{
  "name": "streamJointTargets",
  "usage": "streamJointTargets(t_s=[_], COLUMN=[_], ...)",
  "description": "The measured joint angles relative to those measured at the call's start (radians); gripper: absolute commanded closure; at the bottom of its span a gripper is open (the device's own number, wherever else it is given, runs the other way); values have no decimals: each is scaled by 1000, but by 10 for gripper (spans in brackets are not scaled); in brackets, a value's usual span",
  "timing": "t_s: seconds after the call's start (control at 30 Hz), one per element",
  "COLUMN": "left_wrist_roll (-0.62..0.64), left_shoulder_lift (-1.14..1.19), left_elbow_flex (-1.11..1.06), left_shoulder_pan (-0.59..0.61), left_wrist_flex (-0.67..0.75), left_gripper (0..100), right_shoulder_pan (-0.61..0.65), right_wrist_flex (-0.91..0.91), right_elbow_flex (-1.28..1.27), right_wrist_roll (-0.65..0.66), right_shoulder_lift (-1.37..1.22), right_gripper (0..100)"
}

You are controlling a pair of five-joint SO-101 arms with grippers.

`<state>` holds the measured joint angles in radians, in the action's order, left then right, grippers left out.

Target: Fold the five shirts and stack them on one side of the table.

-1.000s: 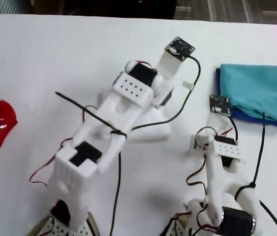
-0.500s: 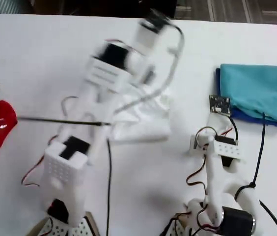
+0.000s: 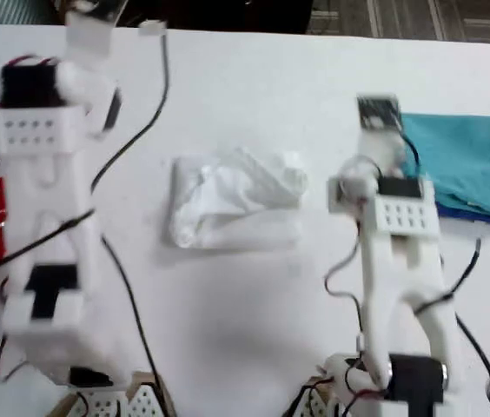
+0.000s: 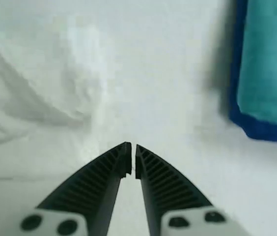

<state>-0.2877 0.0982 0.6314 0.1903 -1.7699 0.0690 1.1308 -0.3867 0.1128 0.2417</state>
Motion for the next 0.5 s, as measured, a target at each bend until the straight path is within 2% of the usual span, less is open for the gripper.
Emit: streamJointTargets(t_s=[0.1, 0.27, 0.4, 0.5], left_wrist_roll=[-5, -38, -100, -141], left_shoulder_lift=[-207, -512, -624, -654], left_elbow_flex=[-305, -905, -1369, -1587], left_shoulder_pan=[54, 203, 296, 351], left_wrist_flex=[68, 333, 546, 677], left_gripper=[974, 974, 974, 974], right_shoulder_pan=[132, 310, 430, 463], right_wrist_flex=[124, 308, 382, 410], right_elbow_flex=[264, 686, 991, 1189], right_wrist_roll=[0, 0, 0, 0], right_shoulder_lift=[-157, -473, -738, -933], right_gripper=[978, 978, 978, 978])
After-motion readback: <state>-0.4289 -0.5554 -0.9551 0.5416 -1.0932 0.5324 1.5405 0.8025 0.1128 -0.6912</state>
